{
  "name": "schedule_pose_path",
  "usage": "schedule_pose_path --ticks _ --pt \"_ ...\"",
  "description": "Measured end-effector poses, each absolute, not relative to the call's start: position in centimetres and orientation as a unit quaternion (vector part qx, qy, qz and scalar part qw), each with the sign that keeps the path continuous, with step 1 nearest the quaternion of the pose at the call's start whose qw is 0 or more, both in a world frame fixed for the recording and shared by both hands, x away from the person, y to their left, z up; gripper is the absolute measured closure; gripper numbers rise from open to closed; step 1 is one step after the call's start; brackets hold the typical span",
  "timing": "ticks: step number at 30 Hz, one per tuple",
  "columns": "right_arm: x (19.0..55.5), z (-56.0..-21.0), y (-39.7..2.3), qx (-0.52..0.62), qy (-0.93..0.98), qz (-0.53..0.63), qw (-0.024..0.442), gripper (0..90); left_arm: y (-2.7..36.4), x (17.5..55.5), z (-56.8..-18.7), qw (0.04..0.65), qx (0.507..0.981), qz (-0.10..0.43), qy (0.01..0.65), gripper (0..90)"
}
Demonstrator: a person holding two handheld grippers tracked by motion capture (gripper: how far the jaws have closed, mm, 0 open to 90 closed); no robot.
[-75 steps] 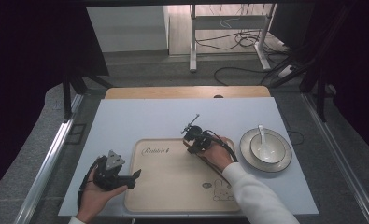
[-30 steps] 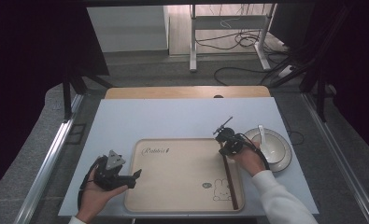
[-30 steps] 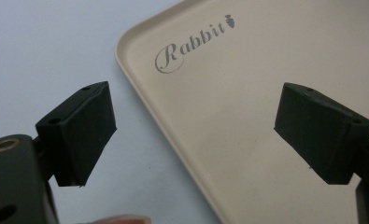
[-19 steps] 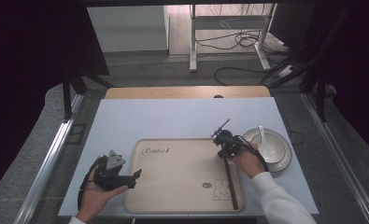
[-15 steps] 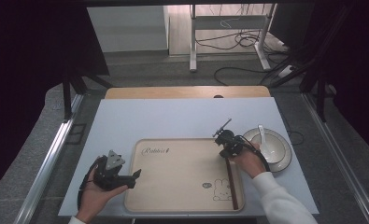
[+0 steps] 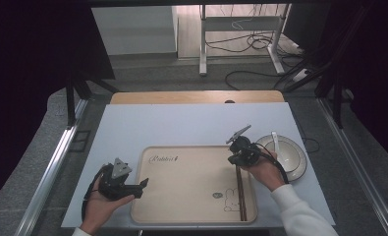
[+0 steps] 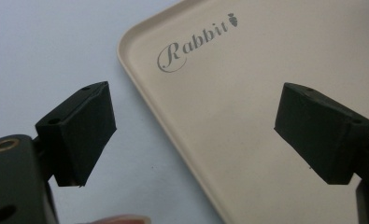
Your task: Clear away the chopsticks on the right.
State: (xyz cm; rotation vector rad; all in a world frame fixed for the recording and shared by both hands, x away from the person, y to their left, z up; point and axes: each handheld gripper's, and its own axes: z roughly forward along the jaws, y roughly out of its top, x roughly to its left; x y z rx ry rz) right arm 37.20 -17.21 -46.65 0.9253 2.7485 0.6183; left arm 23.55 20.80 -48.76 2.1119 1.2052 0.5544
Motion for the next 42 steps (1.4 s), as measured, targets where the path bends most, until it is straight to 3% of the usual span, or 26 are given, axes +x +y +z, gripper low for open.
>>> schedule_pose_path --ticks 8,18,20,24,27,31,42 --pt "32.8 -44.5 -18.7 0.246 0.920 0.294 0.078 89.3 21.0 23.3 -48.6 0.318 0.798 0.215 0.463 12.4" --pt "29.5 -43.8 -24.6 0.286 0.885 0.363 0.059 88.2 20.9 23.0 -48.5 0.322 0.795 0.218 0.465 12.4" --pt "29.0 -44.1 -25.6 0.290 0.879 0.374 0.059 81.5 20.9 23.0 -48.5 0.322 0.796 0.218 0.465 12.4" --pt "28.3 -44.6 -26.5 0.291 0.865 0.403 0.065 53.8 21.0 23.0 -48.5 0.319 0.797 0.218 0.464 12.4" --pt "28.2 -44.7 -26.7 0.299 0.859 0.408 0.075 43.7 20.9 23.0 -48.5 0.324 0.794 0.218 0.466 12.4" --pt "28.2 -44.7 -26.8 0.306 0.855 0.411 0.085 38.2 20.8 22.9 -48.5 0.322 0.796 0.219 0.463 12.4" --pt "27.9 -44.7 -26.5 0.297 0.854 0.415 0.099 33.9 20.8 23.0 -48.4 0.323 0.798 0.218 0.460 12.3"
